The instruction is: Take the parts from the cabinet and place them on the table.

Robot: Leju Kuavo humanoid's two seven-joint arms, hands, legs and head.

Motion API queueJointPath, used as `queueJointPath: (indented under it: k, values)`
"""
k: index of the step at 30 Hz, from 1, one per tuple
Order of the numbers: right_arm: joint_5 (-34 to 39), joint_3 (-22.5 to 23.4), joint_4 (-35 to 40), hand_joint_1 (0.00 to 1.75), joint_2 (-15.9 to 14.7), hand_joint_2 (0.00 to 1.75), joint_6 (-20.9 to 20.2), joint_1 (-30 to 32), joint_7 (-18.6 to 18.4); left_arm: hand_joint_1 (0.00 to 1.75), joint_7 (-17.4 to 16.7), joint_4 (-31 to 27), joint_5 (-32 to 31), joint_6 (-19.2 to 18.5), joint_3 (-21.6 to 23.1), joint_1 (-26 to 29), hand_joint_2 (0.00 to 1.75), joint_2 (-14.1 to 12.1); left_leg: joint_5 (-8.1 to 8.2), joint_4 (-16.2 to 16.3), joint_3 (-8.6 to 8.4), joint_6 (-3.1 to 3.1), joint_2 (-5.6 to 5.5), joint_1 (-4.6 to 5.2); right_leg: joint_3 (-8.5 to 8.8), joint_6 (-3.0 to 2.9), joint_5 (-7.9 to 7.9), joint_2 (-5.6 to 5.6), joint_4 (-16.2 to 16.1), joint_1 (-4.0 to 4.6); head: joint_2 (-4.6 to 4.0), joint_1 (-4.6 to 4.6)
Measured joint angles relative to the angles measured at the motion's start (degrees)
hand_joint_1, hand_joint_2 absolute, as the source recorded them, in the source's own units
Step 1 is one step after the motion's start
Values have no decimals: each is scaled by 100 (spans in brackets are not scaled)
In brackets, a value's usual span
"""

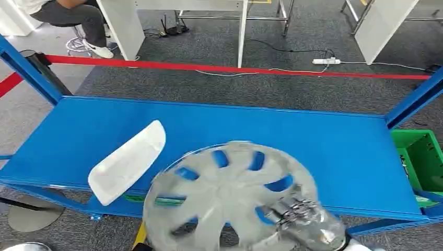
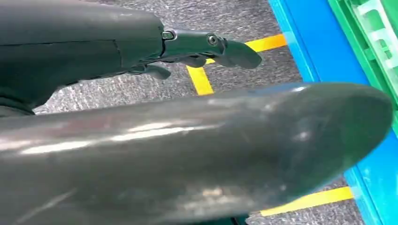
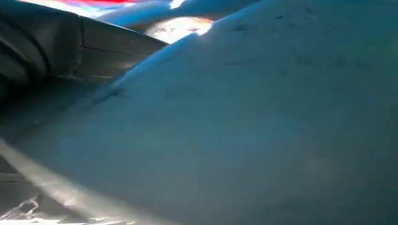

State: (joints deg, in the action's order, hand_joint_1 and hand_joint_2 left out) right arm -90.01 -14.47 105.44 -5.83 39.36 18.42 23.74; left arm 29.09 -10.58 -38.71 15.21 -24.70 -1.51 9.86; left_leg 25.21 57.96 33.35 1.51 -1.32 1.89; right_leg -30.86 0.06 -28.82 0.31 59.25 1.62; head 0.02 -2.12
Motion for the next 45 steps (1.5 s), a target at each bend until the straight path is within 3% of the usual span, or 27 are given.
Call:
queueJointPath:
  k: [2, 6, 12, 39, 40, 45]
  values:
    - [0, 240, 81, 175, 166, 175, 0, 10, -215, 0, 0, 0, 0, 0, 0, 1, 0, 0, -1, 0, -5, -1, 9, 0, -14, -1, 1, 12, 0, 0, -2, 2]
    - [-4, 594, 177, 175, 398, 175, 0, 110, -157, 0, 7, 0, -2, 0, -2, -2, 0, -2, 7, 0, -15, -10, 22, 3, -31, -2, 0, 30, -1, -4, -2, 0]
    - [-7, 760, 205, 175, 627, 175, 0, 185, -21, 0, 7, 0, -2, 0, -20, -13, 0, -2, 5, 0, -14, -6, 25, 6, 6, 3, 4, 27, -1, -8, -2, 4]
    - [-7, 889, 192, 175, 706, 175, 0, 320, 21, 0, 7, 0, -52, 39, -28, -22, 0, 0, 5, 0, -15, -6, 26, 6, 6, 2, 4, 29, -1, -7, -2, 4]
    - [-7, 889, 192, 175, 706, 175, -2, 322, 21, 0, 7, 0, -52, 39, -28, -22, 175, -2, 5, 0, -15, -6, 26, 6, 5, 2, 4, 29, -1, -7, -2, 4]
    - [-7, 889, 192, 175, 706, 175, -2, 336, 21, 0, -35, 0, -131, 144, -26, -22, 175, 0, 5, 0, -15, -6, 26, 6, 6, 2, 4, 29, -1, -7, -2, 4]
